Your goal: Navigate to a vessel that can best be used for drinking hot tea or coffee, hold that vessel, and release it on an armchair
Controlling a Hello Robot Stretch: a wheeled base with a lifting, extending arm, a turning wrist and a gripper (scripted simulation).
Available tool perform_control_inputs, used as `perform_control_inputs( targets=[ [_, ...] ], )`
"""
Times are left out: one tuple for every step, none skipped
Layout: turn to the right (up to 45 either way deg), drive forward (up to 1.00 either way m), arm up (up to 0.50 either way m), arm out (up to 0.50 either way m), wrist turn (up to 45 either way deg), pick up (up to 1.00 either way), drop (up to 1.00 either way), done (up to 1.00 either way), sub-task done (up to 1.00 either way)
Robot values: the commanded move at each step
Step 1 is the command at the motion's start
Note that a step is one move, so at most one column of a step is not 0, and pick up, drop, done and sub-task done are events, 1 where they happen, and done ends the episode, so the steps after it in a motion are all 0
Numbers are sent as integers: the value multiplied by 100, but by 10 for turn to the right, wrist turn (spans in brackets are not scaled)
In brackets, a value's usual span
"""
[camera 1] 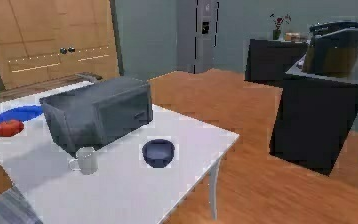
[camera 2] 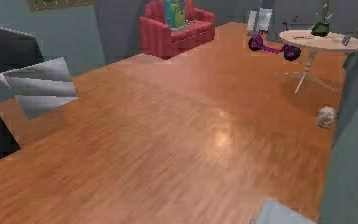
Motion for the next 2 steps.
perform_control_inputs(
  targets=[
    [420, 0, 0, 0, 0, 0, 0, 0, 0],
    [0, 20, 0, 0, 0, 0, 0, 0, 0]
  ],
)
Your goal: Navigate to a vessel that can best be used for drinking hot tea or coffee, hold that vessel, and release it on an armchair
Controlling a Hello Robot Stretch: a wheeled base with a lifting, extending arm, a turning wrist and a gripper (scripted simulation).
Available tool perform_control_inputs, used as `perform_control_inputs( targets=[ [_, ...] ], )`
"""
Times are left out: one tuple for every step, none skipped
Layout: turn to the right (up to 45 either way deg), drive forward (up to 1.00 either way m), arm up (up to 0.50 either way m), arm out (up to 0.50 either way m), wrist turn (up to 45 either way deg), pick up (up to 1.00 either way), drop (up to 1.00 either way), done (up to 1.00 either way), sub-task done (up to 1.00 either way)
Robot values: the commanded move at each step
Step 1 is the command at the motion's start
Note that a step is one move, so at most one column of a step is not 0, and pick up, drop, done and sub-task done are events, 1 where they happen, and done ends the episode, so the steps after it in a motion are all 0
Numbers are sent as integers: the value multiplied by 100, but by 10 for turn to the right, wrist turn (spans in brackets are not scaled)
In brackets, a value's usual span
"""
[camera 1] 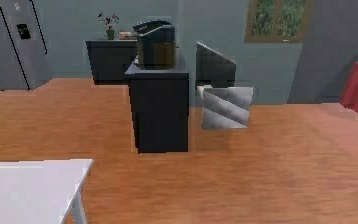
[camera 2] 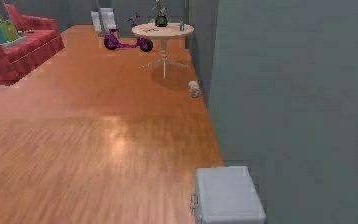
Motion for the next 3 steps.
perform_control_inputs(
  targets=[
    [-450, 0, 0, 0, 0, 0, 0, 0, 0],
    [-450, 0, 0, 0, 0, 0, 0, 0, 0],
    [-450, 0, 0, 0, 0, 0, 0, 0, 0]
  ],
)
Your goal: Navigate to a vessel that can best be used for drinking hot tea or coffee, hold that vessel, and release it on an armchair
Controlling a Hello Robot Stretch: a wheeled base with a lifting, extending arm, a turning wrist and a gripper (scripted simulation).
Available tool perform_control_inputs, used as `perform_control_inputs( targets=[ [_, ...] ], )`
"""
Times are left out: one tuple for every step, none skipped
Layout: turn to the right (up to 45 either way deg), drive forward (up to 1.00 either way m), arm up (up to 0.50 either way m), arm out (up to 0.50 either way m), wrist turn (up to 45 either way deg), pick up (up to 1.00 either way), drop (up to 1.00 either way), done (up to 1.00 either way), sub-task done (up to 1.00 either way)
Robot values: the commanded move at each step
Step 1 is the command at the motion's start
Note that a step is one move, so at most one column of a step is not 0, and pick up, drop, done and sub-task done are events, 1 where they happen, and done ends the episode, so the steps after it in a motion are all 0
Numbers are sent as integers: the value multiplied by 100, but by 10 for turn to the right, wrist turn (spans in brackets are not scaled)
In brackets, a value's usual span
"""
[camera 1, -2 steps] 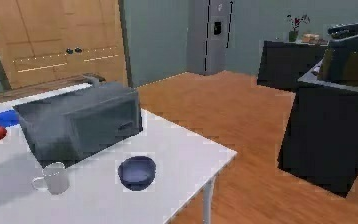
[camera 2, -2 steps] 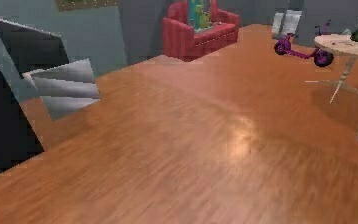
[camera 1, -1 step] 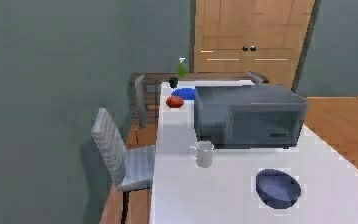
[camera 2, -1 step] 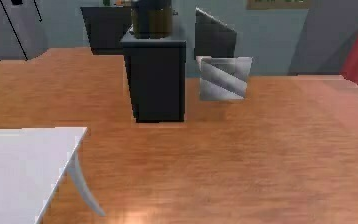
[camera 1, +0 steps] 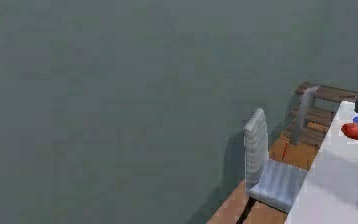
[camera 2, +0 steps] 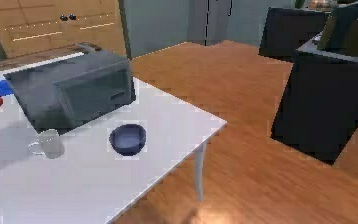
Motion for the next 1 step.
perform_control_inputs(
  targets=[
    [-300, 0, 0, 0, 0, 0, 0, 0, 0]
  ],
)
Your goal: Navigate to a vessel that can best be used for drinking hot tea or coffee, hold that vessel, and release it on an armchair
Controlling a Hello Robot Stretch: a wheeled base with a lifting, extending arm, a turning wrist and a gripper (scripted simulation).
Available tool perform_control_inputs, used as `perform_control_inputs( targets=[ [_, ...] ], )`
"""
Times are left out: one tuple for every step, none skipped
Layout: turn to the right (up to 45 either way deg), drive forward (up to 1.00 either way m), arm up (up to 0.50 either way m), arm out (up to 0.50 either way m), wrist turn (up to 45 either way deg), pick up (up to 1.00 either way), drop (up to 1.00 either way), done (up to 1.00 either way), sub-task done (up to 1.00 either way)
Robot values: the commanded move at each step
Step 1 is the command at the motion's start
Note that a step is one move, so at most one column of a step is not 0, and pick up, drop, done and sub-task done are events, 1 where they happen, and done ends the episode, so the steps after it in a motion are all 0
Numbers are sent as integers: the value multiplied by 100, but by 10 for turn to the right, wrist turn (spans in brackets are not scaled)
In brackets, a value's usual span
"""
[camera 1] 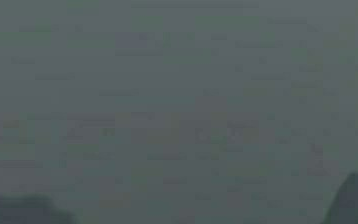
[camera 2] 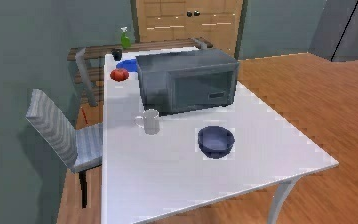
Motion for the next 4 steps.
perform_control_inputs(
  targets=[
    [0, 0, 50, 0, 0, 0, 0, 0, 0],
    [0, 0, 36, 0, 0, 0, 0, 0, 0],
    [0, 0, 0, 50, 0, 0, 0, 0, 0],
    [0, 0, 0, 0, 450, 0, 0, 0, 0]
  ],
)
